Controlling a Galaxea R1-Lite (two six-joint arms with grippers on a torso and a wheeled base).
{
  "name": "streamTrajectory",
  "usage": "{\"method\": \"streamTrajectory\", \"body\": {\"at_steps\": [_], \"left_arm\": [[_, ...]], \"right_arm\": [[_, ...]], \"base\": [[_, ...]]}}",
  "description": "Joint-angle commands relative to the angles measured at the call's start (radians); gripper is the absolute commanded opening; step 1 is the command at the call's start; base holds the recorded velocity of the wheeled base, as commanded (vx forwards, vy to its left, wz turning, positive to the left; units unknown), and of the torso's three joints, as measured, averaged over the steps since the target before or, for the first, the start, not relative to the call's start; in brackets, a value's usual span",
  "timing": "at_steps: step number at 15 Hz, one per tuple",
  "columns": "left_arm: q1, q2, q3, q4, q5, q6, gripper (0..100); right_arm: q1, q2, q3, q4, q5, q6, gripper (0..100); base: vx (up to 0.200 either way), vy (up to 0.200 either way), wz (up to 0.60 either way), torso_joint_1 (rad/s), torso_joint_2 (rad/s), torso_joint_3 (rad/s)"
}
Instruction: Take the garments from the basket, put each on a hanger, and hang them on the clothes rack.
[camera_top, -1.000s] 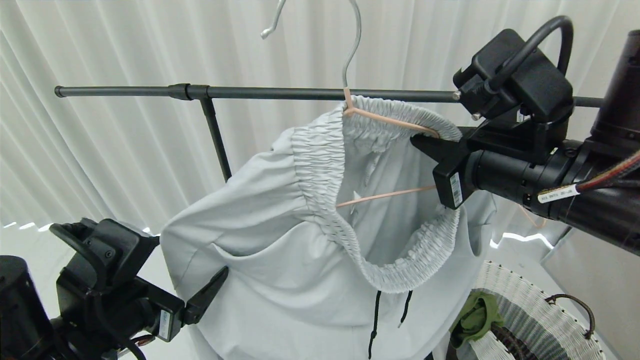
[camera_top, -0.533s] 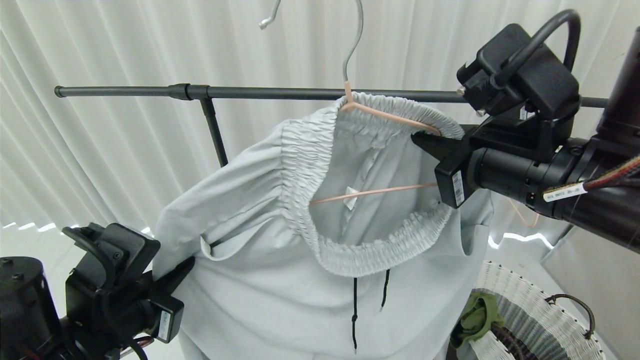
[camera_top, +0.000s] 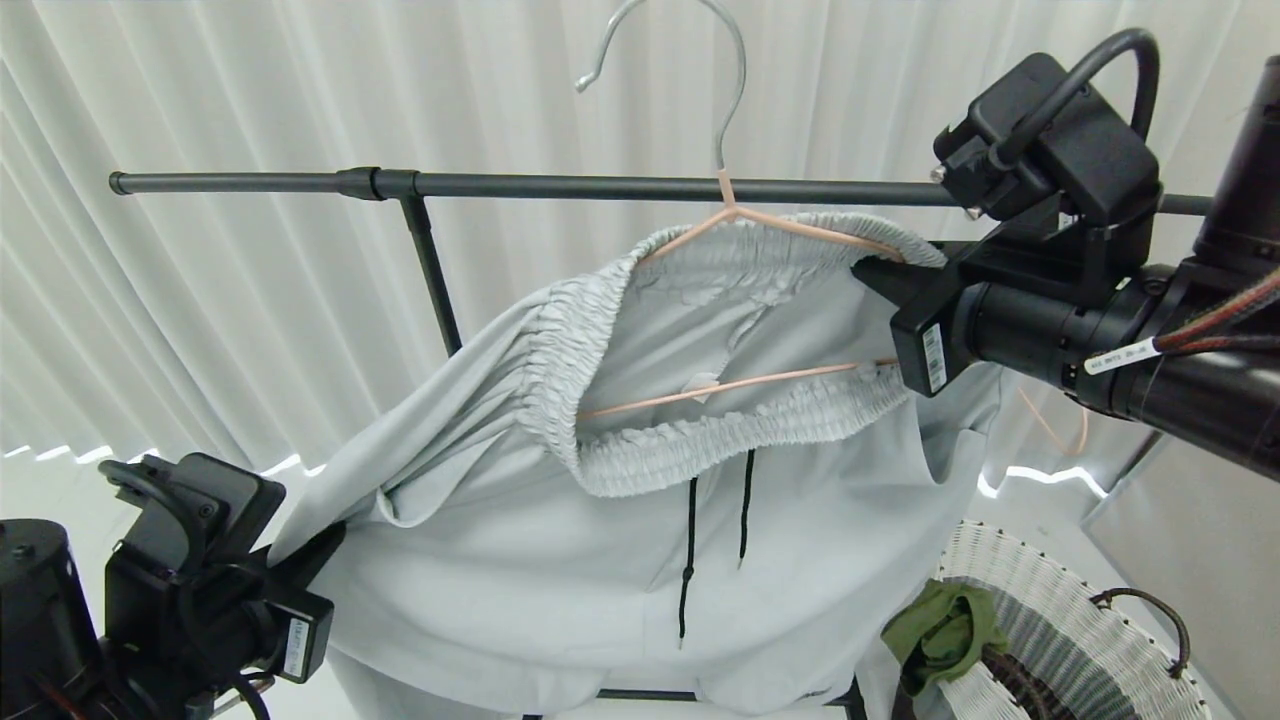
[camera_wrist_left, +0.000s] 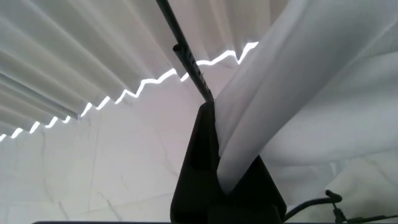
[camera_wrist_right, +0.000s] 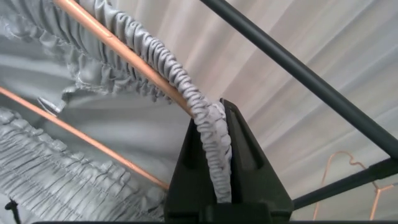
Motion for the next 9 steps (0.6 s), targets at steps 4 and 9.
{"method": "streamTrajectory", "body": {"at_steps": [4,9], "left_arm": [[-0.004,-0.017,-0.001,0.001,0.001,0.000,100],[-0.014,-0.167,0.053,0.005,-0.088,0.093,100]], "right_arm": [[-0.004,0.003,0.000,0.001,-0.001,0.000,0],[-0.101,-0.014,-0.008,0.119,-0.078,0.001,0]], "base": [[0.000,0.000,0.00,0.000,0.00,0.000],[0.000,0.000,0.00,0.000,0.00,0.000]]}}
